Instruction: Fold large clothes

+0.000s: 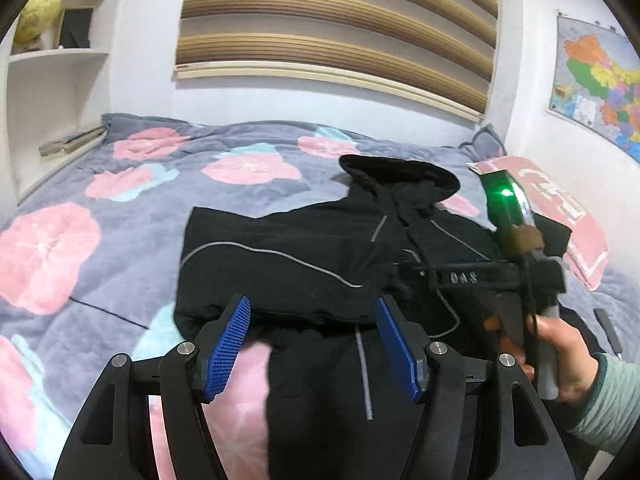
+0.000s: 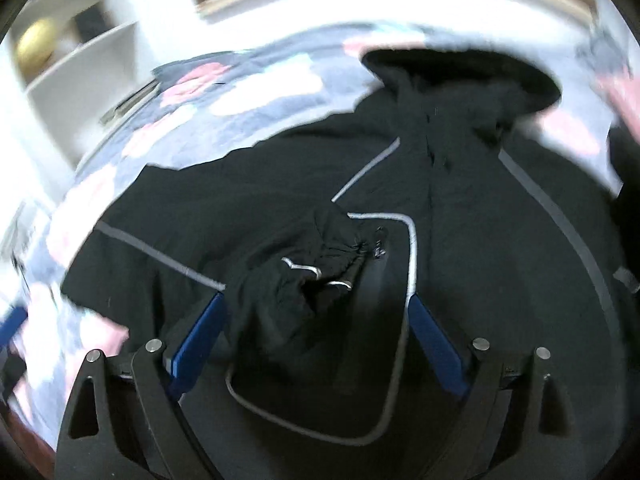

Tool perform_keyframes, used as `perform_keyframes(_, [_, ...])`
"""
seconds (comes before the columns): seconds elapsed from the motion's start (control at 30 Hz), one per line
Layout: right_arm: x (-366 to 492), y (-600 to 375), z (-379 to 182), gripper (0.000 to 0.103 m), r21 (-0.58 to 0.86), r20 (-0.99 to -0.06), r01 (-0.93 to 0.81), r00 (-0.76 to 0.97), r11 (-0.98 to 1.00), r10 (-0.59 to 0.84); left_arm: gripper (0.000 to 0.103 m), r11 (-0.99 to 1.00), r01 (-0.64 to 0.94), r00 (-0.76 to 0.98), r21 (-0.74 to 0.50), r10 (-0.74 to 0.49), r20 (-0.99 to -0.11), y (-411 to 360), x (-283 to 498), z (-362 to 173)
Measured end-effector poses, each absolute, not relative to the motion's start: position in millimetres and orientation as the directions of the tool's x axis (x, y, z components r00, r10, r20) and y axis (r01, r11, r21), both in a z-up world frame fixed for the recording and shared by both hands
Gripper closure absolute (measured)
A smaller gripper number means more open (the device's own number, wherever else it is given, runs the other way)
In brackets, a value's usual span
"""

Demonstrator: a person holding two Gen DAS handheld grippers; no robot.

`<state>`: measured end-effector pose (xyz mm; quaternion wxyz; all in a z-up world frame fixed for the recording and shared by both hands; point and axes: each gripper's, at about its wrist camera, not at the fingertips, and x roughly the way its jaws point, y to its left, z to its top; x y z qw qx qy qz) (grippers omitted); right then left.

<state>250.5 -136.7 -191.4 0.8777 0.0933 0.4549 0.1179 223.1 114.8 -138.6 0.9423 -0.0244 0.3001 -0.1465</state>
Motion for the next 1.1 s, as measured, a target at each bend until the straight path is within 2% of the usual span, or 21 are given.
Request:
perform_keyframes(0.03, [260,-137,-199,0.009,0.326,-0.785,-0.104,0.524,0.940,0.330,0.036,0.957,0.256,0.776,-0.134,-0.286,-0.562,117,225,-139])
perform_keyframes(0.1, [271,-134,-210,0.027,0.402,-0.782,-0.097,0.481,0.911,0.396,0.036,0.961,0.243,0.772,-0.133,-0.275,-0.573,119,230,-141])
perform_keyframes(0.13, [274,-131,-212,0.060,0.419,-0.776,-0.114,0.469,0.901,0.421,0.036,0.963,0.238,0.770,-0.130,-0.268,-0.578,119,232,-142])
perform_keyframes(0.17, [273,-129,-210,0.066,0.395,-0.781,-0.126,0.476,0.910,0.404,0.036,0.967,0.227,0.770,-0.119,-0.253,-0.586,119,235,-143])
perform_keyframes(0.27, [259,-129,-190,0.070,0.348,-0.747,-0.172,0.542,0.921,0.384,0.036,0.977,0.198,0.768,-0.079,-0.204,-0.607,115,244,-145])
perform_keyframes(0.5, [218,-185,-112,0.070,0.232,-0.652,-0.160,0.706,0.959,0.276,0.036,0.973,0.198,0.767,-0.118,-0.229,-0.600,99,260,-128])
perform_keyframes(0.67, [195,-245,-85,0.070,0.071,-0.623,-0.045,0.778,0.996,0.080,0.036,0.960,0.245,0.750,-0.135,-0.276,-0.601,67,277,-124])
perform_keyframes(0.87, [196,-302,-107,0.070,-0.006,-0.664,0.073,0.746,0.997,-0.059,0.036,0.946,0.279,0.692,-0.164,-0.317,-0.649,18,311,-147])
perform_keyframes(1.0, [208,-321,-147,0.070,-0.004,-0.729,0.104,0.681,0.995,-0.075,0.036,0.956,0.278,0.646,-0.090,-0.256,-0.720,-14,335,-183])
perform_keyframes(1.1, [213,-334,-184,0.070,-0.012,-0.779,0.122,0.621,0.992,-0.086,0.037,0.964,0.255,0.590,-0.082,-0.222,-0.777,-21,349,-216])
